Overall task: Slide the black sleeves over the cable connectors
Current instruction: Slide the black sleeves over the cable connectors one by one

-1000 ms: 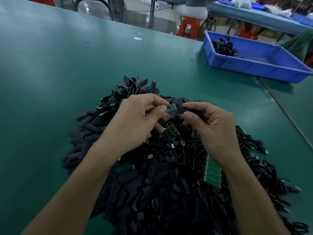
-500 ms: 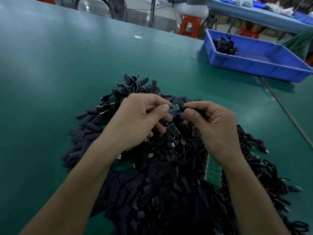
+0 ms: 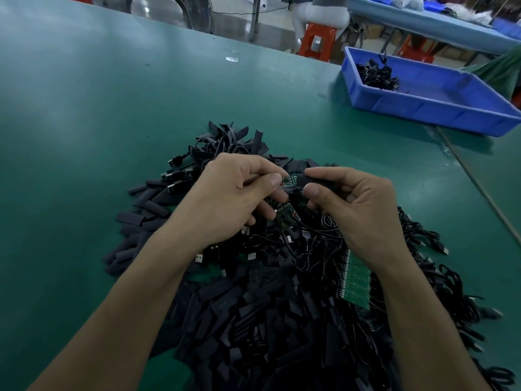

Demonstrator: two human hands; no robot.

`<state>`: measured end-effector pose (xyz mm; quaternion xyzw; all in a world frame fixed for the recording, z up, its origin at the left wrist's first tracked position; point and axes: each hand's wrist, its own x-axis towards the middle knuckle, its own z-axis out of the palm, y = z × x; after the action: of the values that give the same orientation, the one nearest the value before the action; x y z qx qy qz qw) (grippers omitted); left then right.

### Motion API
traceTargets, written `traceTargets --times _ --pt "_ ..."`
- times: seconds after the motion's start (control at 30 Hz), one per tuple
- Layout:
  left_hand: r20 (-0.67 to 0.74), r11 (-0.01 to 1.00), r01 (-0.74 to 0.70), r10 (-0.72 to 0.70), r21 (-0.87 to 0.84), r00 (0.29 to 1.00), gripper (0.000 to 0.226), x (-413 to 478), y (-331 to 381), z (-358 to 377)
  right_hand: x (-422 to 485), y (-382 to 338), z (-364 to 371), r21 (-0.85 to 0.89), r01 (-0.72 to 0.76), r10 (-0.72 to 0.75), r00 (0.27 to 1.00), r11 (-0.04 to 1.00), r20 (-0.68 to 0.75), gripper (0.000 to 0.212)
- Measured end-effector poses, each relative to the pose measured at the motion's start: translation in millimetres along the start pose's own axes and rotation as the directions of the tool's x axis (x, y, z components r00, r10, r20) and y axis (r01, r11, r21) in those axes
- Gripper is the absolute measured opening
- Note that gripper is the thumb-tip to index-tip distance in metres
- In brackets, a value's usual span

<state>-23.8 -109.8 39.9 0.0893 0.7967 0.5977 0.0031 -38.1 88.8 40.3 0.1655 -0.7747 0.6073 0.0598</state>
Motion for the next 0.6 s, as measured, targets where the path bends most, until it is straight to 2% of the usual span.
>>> traceTargets --times 0.2,0.37,0.6 --pt "0.049 1.000 0.004 -0.003 -0.022 0.999 0.017 0.1 -0.1 -2.7 2.7 -0.1 -6.1 -0.038 0.037 -0.033 0.993 0.999 0.114 0.020" --pt "0.078 0.995 0.012 -0.004 -0.103 0.997 0.009 1.5 -1.3 -4.1 5.0 -1.9 -13.8 0.014 0.008 -0.011 0.978 1.000 0.210 0.018" --pt "0.034 0.992 -0.006 0.010 -0.127 0.999 0.003 2.7 -3.0 -0.8 2.0 -2.2 3.5 0.017 0.064 -0.065 0.993 0.998 0.098 0.018"
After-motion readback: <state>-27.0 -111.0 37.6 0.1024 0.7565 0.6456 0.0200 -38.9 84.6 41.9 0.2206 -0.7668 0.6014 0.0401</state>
